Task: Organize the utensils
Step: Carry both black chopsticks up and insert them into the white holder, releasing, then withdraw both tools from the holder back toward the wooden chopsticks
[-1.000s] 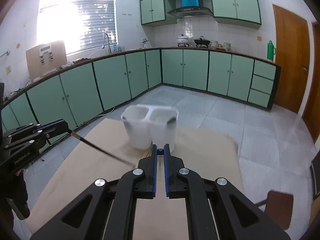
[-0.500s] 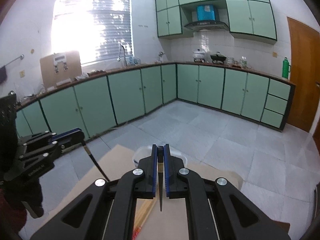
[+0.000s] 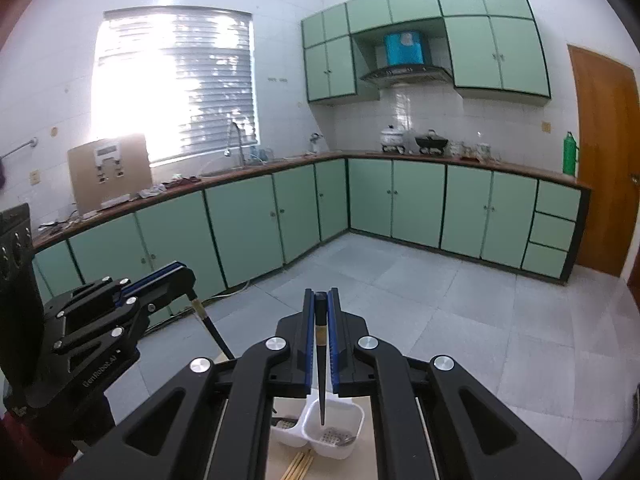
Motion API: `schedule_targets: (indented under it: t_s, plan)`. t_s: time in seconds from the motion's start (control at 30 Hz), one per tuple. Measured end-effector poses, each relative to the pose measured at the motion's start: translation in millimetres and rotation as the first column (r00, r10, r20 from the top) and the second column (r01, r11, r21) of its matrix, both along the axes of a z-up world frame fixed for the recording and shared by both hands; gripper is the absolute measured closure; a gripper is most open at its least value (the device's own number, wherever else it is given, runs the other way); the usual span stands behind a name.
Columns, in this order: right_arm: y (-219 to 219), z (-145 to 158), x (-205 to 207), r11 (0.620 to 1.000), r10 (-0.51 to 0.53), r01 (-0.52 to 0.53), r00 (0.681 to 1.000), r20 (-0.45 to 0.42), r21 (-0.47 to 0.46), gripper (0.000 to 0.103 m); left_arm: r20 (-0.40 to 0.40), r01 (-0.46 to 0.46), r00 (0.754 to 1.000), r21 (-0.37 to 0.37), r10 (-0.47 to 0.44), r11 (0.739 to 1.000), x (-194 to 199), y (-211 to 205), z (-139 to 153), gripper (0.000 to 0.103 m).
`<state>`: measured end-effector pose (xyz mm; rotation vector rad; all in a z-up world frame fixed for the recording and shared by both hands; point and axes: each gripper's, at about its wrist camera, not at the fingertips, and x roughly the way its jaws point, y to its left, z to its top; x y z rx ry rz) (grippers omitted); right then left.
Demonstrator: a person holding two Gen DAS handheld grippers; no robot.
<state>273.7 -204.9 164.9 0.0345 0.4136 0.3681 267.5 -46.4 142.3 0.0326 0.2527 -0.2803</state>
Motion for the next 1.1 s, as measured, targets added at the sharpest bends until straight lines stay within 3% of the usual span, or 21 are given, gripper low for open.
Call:
schedule_targets:
  t_s: [0.4, 0.57, 0.7, 0.8, 0.93, 1.1]
  plan:
    - [4, -80, 40, 0.999, -0.034, 0.03, 0.991, -0.127, -0.035, 0.096, -0.188, -0.029, 0.982, 0.033, 0.035, 0.999, 52, 0, -86, 0.097]
    - [2, -100, 42, 0.999, -0.024, 0.018, 0.984, -0.179, -0.035, 0.095, -0.216, -0.037, 0.975, 0.046, 0.046, 0.998, 51, 9, -100, 0.092]
    - [-9, -103, 32, 0.999, -0.037, 0.037, 0.982, -0.187, -0.002, 0.08, -0.203, -0.043, 0.978, 0.039, 0.05, 0.998, 39, 15, -97, 0.073]
    - [-16, -102, 18, 0.998, -0.057, 0.058, 0.984, -0.167, 0.003, 0.065, -0.179, -0.044, 0.982, 0.042, 0.051, 0.998, 24, 18, -92, 0.066]
    - [-24, -100, -11, 0.997, -0.076, 0.079, 0.988, -0.134, 0.018, 0.054, -0.157, -0.059, 0.986, 0.031, 0.063, 0.998, -5, 26, -91, 0.059]
    - [-25, -105, -50, 0.995, -0.099, 0.1, 0.992, -0.083, 0.011, 0.037, -0.163, -0.09, 0.982, 0.034, 0.094, 0.995, -47, 33, -105, 0.049]
